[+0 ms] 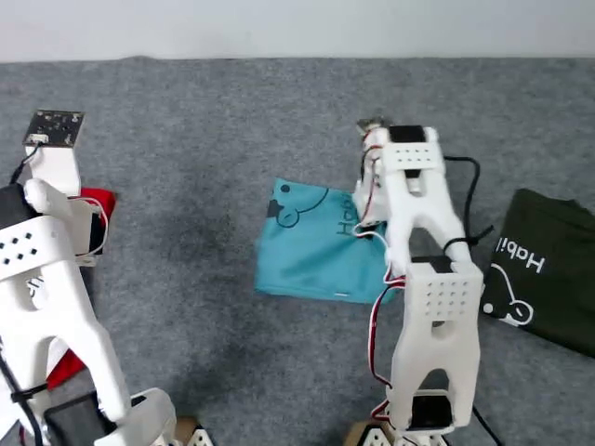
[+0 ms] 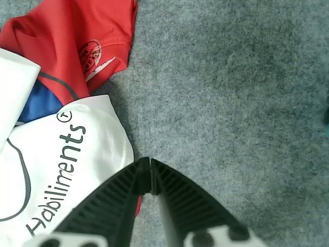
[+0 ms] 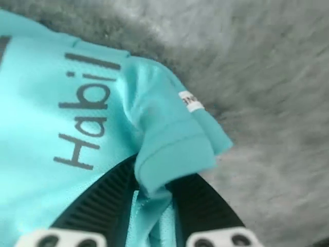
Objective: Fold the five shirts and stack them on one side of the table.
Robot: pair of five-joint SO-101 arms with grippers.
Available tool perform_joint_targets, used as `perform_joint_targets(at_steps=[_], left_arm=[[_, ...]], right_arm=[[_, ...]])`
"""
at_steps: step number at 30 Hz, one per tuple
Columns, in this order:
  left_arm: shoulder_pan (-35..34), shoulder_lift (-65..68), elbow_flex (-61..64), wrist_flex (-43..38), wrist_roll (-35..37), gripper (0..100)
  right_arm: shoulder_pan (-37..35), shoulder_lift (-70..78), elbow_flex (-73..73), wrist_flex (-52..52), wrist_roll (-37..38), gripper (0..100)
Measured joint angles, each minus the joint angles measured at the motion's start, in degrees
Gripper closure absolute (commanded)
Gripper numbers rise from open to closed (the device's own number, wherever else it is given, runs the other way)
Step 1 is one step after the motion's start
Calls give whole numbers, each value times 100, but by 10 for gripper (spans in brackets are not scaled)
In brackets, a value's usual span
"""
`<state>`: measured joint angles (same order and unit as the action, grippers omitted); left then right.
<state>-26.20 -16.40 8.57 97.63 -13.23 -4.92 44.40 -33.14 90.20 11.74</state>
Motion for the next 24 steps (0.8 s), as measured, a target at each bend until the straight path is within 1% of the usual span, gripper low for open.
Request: perform_joint_targets(at_steps=[2,7,10,14,19,24], left_arm=[[0,0,0,0,0,995],[0,0,0,0,0,995],[0,0,0,0,0,995],[0,0,0,0,0,995],[0,0,0,0,0,995],[0,0,0,0,0,995]], right_arm=[[185,0,-202,-158,607,988],[492,0,-598,-642,2435,988],[475,0,-730,-853,3429,988],[352,0,-738,-1301,4492,988],[193,0,-738,-2004,5160,989],[-62,0,-738,-2549,5327,987]])
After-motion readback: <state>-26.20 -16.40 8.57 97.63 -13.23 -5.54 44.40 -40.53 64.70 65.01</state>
